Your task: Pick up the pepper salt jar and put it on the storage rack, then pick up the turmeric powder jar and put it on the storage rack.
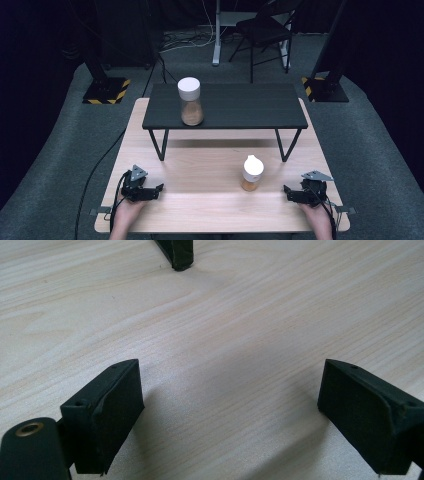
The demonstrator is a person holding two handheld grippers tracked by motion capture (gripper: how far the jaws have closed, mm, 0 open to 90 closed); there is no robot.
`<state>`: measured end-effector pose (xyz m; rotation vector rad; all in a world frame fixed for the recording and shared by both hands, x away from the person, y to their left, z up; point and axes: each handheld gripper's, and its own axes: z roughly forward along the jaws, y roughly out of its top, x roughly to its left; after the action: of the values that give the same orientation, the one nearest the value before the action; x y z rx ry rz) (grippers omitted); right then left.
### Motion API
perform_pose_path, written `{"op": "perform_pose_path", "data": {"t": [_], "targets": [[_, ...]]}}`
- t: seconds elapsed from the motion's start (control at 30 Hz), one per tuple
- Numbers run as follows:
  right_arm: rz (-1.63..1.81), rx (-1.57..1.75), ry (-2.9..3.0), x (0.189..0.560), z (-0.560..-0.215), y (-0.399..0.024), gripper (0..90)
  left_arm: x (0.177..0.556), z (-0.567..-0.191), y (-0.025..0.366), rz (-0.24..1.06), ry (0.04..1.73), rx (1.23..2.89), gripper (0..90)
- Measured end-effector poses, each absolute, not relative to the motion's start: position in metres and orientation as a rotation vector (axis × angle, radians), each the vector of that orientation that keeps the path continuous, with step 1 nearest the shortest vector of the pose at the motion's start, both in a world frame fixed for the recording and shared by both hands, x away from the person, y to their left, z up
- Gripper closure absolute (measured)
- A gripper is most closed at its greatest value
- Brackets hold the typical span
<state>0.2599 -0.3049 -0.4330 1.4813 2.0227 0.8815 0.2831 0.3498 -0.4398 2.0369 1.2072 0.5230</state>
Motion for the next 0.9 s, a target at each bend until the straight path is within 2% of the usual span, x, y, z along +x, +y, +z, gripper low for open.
{"op": "perform_pose_path", "data": {"t": [0.9], "targets": [[0.915,1.49,1.999,0.2572,-0.4344,-0.3064,6.6,0.2863,-0.4391,0.3497,0.513,1.189,2.054,7.6]]}}
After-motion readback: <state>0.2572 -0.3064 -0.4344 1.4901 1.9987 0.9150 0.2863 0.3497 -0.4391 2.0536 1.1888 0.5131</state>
